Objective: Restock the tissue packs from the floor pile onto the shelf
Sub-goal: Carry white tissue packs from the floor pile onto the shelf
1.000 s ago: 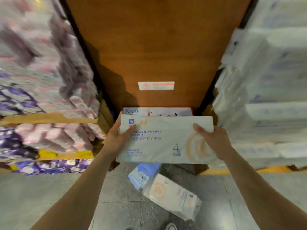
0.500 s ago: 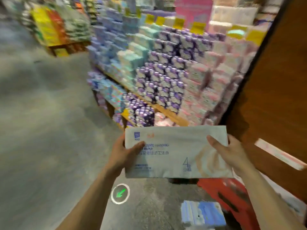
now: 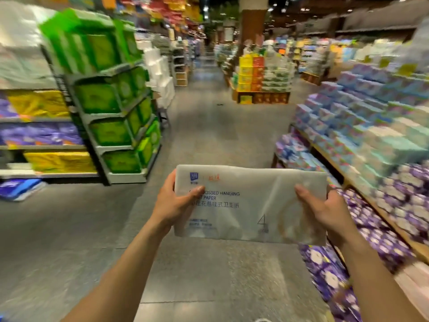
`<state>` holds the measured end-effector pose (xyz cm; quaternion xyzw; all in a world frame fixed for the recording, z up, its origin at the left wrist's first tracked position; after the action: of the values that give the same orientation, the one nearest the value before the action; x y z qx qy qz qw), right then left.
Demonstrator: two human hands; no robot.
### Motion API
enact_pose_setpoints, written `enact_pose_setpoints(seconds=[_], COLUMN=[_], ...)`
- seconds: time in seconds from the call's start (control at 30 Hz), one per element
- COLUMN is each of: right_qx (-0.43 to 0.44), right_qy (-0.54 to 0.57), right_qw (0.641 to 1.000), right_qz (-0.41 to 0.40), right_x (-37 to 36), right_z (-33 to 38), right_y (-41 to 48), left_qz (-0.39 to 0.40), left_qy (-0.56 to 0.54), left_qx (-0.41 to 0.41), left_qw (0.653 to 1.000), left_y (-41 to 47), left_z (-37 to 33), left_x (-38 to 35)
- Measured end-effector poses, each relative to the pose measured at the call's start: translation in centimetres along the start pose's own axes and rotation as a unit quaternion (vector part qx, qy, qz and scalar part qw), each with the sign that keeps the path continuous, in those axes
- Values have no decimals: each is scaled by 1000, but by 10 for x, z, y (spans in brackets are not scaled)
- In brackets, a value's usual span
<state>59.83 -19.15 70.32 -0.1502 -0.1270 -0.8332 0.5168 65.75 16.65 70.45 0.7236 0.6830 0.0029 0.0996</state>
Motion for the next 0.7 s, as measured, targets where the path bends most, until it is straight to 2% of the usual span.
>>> enact_pose_setpoints(seconds=[0.33, 0.53, 0.7], right_qx=[77, 140, 175], right_qy=[5, 16, 14], right_qw=[985, 956, 922], right_qz=[157, 258, 345], right_x=[-312, -506, -675], right_z=[82, 182, 257], right_y=[163, 271, 307], left_qz=[-179, -288, -377], left_qy=[0, -3, 9], left_qx=[-18, -37, -46], left_qw=[984, 957, 925], left_y=[142, 240, 290], left_z=[31, 13, 0], left_x=[219, 347, 468])
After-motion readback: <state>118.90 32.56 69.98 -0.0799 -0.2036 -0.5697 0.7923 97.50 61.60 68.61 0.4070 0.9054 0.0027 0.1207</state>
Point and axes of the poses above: each hand's wrist, its own y-axis towards the middle knuckle, its own x-axis out of the back of the hand, z = x × y, the point moved 5 cm from there along y, towards the middle knuckle, and after that the axes turned 10 degrees about -y, right-handed, at the moved point
